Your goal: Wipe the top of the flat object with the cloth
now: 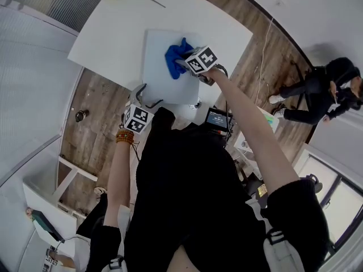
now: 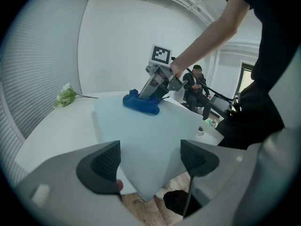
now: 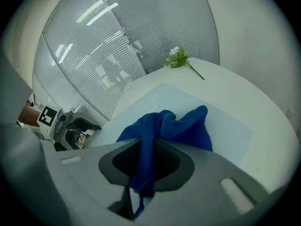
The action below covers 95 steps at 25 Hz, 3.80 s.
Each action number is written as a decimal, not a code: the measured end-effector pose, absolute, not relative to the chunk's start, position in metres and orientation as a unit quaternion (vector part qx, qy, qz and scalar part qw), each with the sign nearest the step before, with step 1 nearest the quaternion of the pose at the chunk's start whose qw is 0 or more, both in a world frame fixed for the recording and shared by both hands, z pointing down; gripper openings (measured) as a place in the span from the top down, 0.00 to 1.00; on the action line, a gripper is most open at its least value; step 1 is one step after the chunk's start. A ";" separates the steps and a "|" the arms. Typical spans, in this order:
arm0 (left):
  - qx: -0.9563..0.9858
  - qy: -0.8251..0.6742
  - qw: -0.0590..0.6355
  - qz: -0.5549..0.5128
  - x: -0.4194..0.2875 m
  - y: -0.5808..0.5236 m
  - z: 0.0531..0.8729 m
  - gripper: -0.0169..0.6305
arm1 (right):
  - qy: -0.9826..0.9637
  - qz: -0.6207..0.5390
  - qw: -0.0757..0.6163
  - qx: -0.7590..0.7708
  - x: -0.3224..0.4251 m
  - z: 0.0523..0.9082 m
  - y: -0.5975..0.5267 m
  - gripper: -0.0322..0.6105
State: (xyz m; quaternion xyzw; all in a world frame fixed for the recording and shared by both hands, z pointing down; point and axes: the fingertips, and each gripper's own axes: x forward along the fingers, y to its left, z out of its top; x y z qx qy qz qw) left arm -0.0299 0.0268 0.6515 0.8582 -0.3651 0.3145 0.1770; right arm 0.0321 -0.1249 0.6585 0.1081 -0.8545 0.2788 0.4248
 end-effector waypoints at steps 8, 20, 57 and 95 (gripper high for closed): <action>0.858 -0.367 0.177 0.313 -0.030 0.029 0.652 0.38 | -0.852 0.273 0.438 0.086 0.032 0.660 -0.108 0.81; 0.858 -0.369 0.178 0.309 -0.031 0.031 0.651 0.38 | -0.850 0.257 0.455 0.062 0.028 0.661 -0.083 0.81; 0.857 -0.373 0.177 0.308 -0.030 0.028 0.654 0.38 | -0.841 0.217 0.492 -0.066 0.026 0.663 0.011 0.81; 0.838 -0.372 0.160 0.366 -0.054 0.049 0.649 0.38 | -0.859 0.162 0.471 0.117 -0.019 0.647 -0.214 0.79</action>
